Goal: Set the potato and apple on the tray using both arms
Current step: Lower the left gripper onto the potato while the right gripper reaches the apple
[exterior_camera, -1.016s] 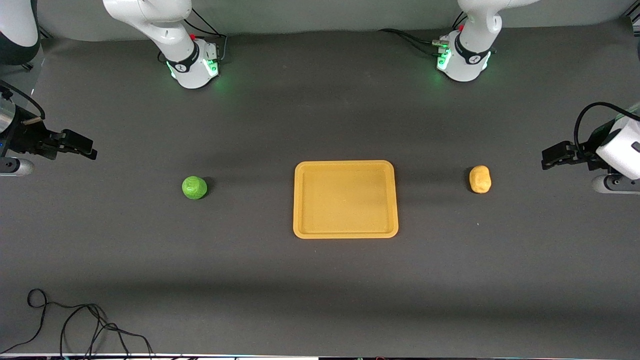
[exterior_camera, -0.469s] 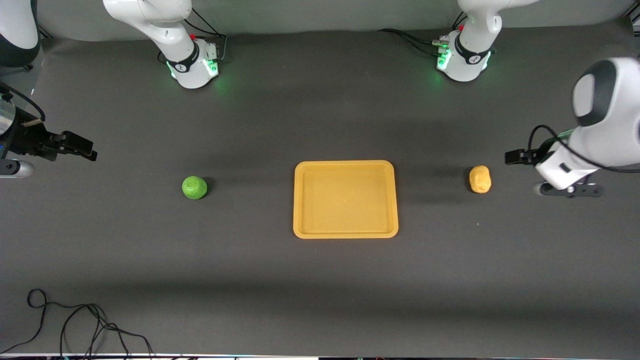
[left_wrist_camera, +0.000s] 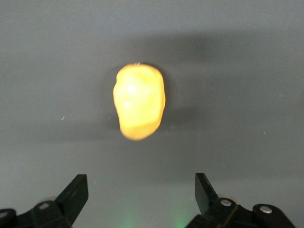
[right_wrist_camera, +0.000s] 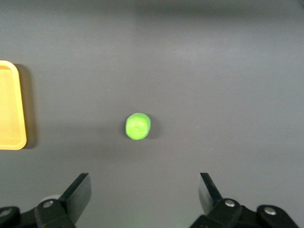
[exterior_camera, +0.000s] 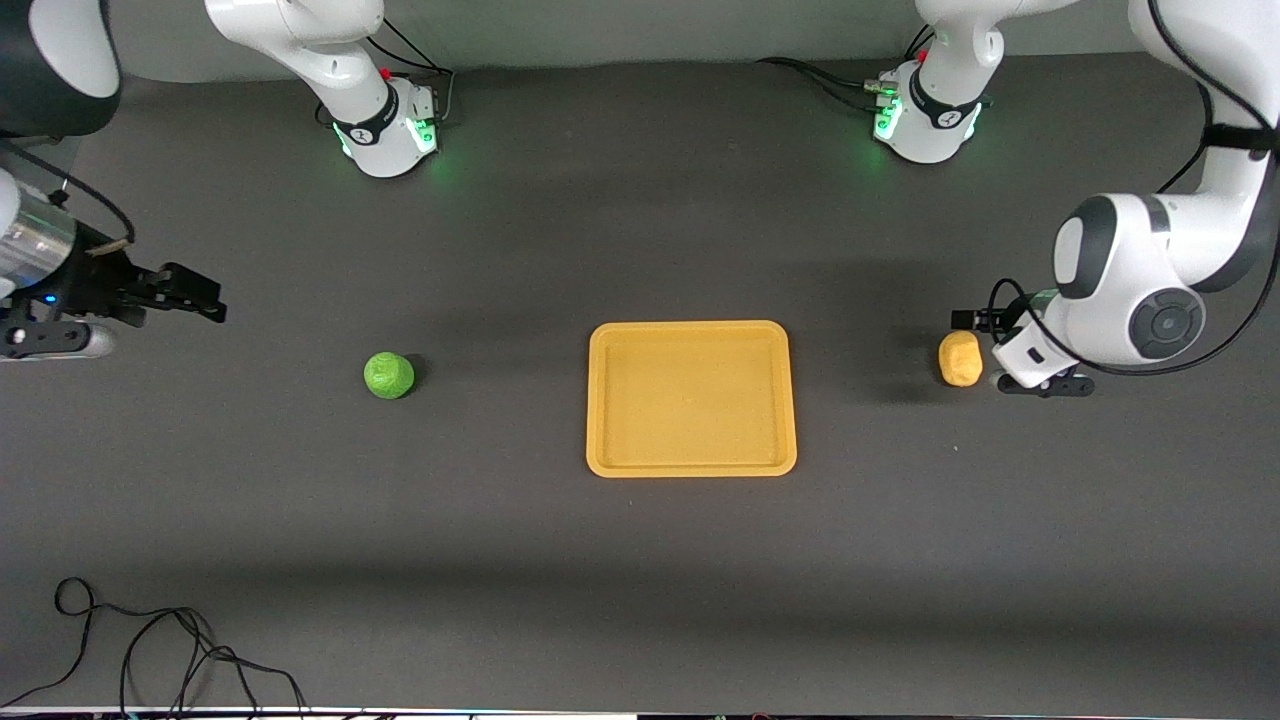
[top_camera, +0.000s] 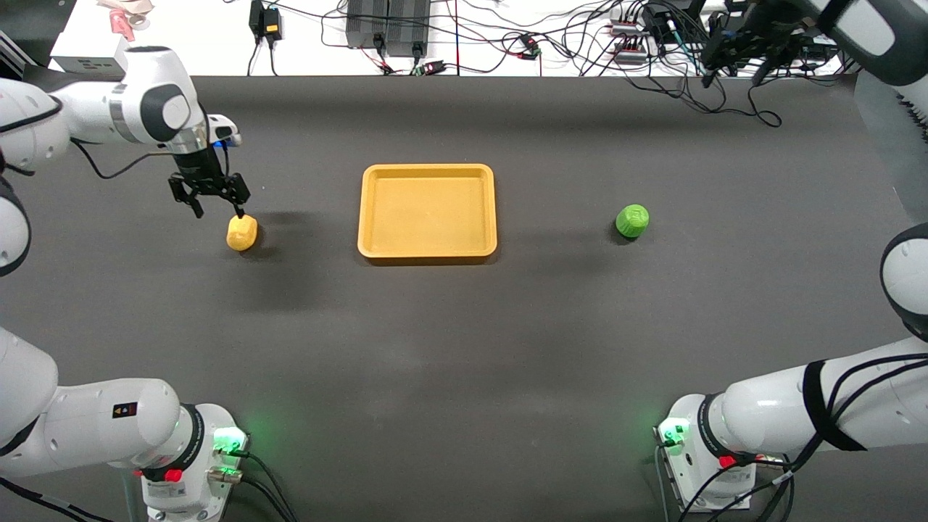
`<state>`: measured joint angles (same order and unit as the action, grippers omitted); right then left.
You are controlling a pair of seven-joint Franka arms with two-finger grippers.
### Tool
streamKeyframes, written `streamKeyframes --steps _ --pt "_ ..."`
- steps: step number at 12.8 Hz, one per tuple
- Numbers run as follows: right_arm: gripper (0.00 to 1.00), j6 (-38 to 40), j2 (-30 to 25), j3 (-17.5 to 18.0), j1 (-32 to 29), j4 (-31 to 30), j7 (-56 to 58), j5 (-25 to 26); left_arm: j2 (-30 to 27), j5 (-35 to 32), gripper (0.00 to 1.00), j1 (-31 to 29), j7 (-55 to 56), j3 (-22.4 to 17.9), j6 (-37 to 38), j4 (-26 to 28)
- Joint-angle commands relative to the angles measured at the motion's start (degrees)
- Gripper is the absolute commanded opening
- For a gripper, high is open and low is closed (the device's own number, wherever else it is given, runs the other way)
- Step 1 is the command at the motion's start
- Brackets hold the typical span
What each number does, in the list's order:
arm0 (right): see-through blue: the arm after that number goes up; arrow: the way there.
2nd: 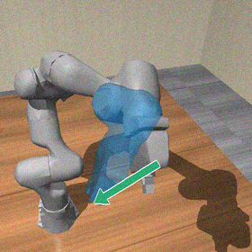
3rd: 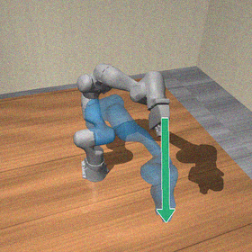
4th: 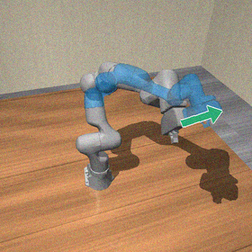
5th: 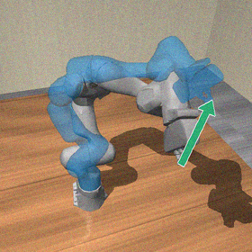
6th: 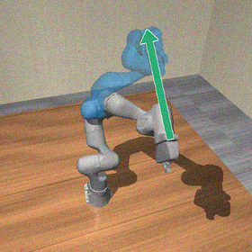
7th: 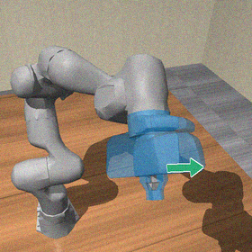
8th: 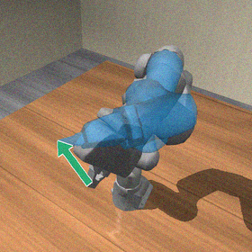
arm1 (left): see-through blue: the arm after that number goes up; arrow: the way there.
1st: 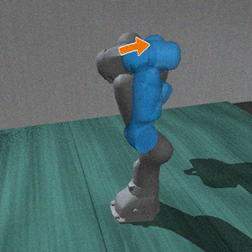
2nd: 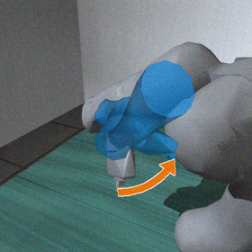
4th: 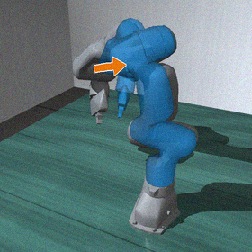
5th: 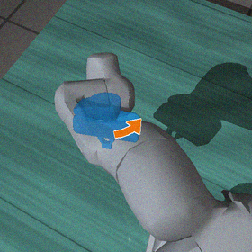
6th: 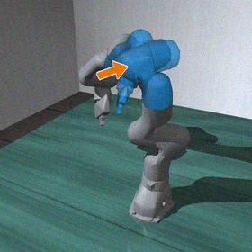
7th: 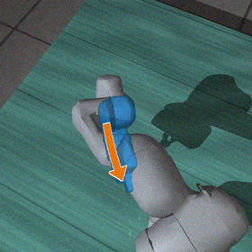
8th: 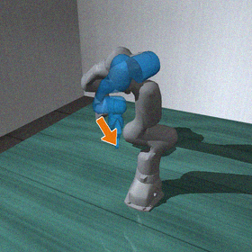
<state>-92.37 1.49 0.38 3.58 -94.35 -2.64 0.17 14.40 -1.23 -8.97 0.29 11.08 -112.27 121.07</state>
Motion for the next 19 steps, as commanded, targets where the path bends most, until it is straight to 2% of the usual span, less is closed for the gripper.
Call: streamKeyframes --steps 1,3,5,7,9,11,13,14,17,19 --pt "1.0 -4.3 -5.8 -0.5 3.2 -8.4 -3.1 0.1 0.0 0.3 1.0 0.4 -0.1 -0.2 -5.1 2.5" --pt "1.0 -7.7 -10.3 -0.6 3.2 -15.0 -3.0 0.1 1.1 0.3 1.0 0.2 -0.1 -0.2 -12.1 5.0" --pt "1.0 -9.1 -10.9 -0.6 3.3 -17.1 -3.1 0.0 3.9 -0.9 1.0 1.0 -1.1 -0.2 -17.2 5.0" --pt "1.0 -13.7 -9.8 -0.6 3.3 -19.7 -3.1 -0.1 4.0 -1.8 1.0 0.4 -1.3 -0.2 -16.7 5.1" --pt "1.0 -22.8 -9.2 -0.6 3.8 -26.3 -3.1 -1.0 3.8 -1.8 0.99 0.4 -1.4 -0.2 -14.6 5.1" --pt "1.0 -32.4 -6.9 -0.6 4.2 -31.8 -3.1 -1.1 4.2 -1.8 0.97 0.0 -1.4 -0.2 -15.5 5.7" --pt "1.0 -37.8 -2.8 -0.6 4.3 -33.2 -3.2 -1.1 4.8 -1.8 0.96 0.1 -1.3 -0.2 -17.2 5.7" --pt "1.0 -40.5 -0.6 -0.6 4.2 -33.6 -3.2 -1.2 5.4 -1.8 0.83 0.3 -1.4 -0.2 -18.2 5.7" --pt "1.0 -48.3 5.4 -0.6 4.2 -35.7 -3.2 -4.4 6.2 -3.6 0.78 0.7 -1.4 -0.2 -23.7 7.2" --pt "1.0 -55.9 7.9 -0.6 4.8 -39.1 -3.1 -4.5 5.7 -3.8 0.6 0.8 -1.7 -0.2 -22.7 7.2"
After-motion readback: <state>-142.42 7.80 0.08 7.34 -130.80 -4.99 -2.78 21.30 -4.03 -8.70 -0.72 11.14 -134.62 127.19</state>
